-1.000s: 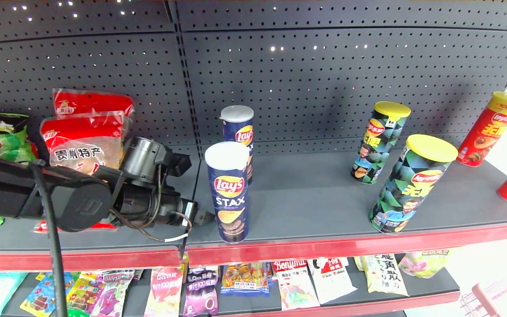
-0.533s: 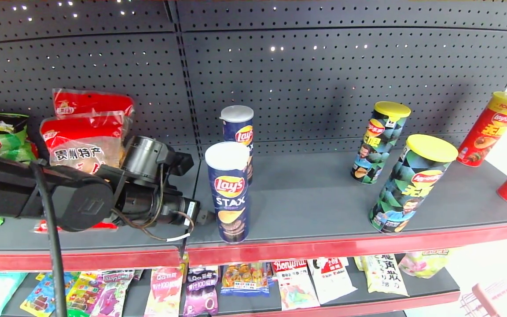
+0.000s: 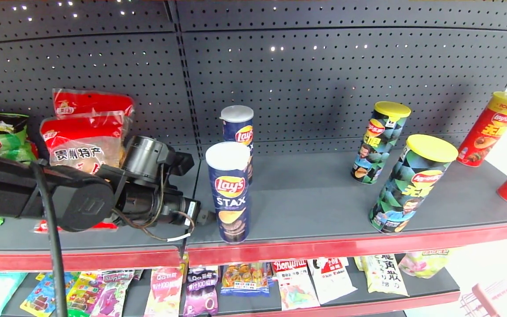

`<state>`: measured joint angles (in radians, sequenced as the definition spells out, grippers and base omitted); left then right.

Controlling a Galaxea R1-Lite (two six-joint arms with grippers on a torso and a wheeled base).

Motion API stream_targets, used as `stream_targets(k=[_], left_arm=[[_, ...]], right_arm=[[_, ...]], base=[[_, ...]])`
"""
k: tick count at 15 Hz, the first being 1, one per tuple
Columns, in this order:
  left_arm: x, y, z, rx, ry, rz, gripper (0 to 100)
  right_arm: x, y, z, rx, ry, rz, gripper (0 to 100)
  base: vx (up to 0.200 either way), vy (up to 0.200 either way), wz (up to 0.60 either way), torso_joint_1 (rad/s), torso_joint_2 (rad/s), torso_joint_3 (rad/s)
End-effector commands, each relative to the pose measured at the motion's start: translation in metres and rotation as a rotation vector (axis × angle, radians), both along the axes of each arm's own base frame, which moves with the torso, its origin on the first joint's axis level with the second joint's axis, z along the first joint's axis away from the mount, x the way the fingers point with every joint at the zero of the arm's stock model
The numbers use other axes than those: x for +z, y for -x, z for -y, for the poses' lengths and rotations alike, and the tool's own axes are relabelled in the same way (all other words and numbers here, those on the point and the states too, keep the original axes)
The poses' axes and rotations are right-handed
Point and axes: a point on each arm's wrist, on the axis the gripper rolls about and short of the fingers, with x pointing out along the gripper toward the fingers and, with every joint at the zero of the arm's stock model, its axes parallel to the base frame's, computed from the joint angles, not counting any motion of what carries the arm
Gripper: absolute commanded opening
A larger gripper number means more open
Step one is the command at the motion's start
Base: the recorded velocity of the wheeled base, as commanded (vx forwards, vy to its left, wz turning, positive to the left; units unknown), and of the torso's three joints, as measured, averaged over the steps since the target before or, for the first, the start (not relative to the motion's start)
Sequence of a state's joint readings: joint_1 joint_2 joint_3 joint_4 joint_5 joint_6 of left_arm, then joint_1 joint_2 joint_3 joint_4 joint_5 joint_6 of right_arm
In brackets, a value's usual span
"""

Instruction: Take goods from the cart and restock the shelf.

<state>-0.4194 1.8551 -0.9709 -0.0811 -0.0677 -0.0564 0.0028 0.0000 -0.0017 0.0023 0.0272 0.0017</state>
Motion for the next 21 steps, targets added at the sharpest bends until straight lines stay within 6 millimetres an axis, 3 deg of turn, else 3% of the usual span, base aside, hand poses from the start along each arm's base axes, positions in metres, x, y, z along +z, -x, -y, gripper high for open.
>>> stream_targets(k=[1, 9, 13, 15, 17, 19, 20, 21], left_arm=[[0.001, 0.001, 0.002, -0.004, 0.002, 0.002, 100], [0.000, 0.002, 0.001, -0.001, -0.002, -0.002, 100], [0.014, 0.016, -0.028, 0.098, -0.025, 0.041, 100], [0.041, 0.048, -0.057, 0.149, -0.002, 0.117, 100], [0.065, 0.102, -0.090, 0.201, -0.006, 0.237, 100], [0.070, 0.164, -0.112, 0.230, -0.016, 0.337, 100], [0.065, 0.214, -0.124, 0.271, -0.014, 0.408, 100], [0.064, 0.229, -0.127, 0.288, -0.009, 0.440, 100]], right_arm=[[0.000, 0.000, 0.000, 0.001, 0.000, -0.001, 100], [0.000, 0.000, 0.000, 0.001, 0.000, -0.002, 100], [0.000, 0.000, 0.000, 0.001, 0.000, -0.001, 100], [0.000, 0.000, 0.000, 0.001, 0.000, -0.001, 100], [0.000, 0.000, 0.000, 0.001, 0.000, -0.001, 100], [0.000, 0.000, 0.000, 0.001, 0.000, -0.001, 100], [0.000, 0.000, 0.000, 0.001, 0.000, -0.001, 100], [0.000, 0.000, 0.000, 0.001, 0.000, -0.001, 100]], base=[[0.000, 0.000, 0.00, 0.000, 0.00, 0.000], [0.000, 0.000, 0.00, 0.000, 0.00, 0.000], [0.000, 0.000, 0.00, 0.000, 0.00, 0.000], [0.000, 0.000, 0.00, 0.000, 0.00, 0.000], [0.000, 0.000, 0.00, 0.000, 0.00, 0.000], [0.000, 0.000, 0.00, 0.000, 0.00, 0.000], [0.000, 0.000, 0.00, 0.000, 0.00, 0.000], [0.000, 0.000, 0.00, 0.000, 0.00, 0.000]])
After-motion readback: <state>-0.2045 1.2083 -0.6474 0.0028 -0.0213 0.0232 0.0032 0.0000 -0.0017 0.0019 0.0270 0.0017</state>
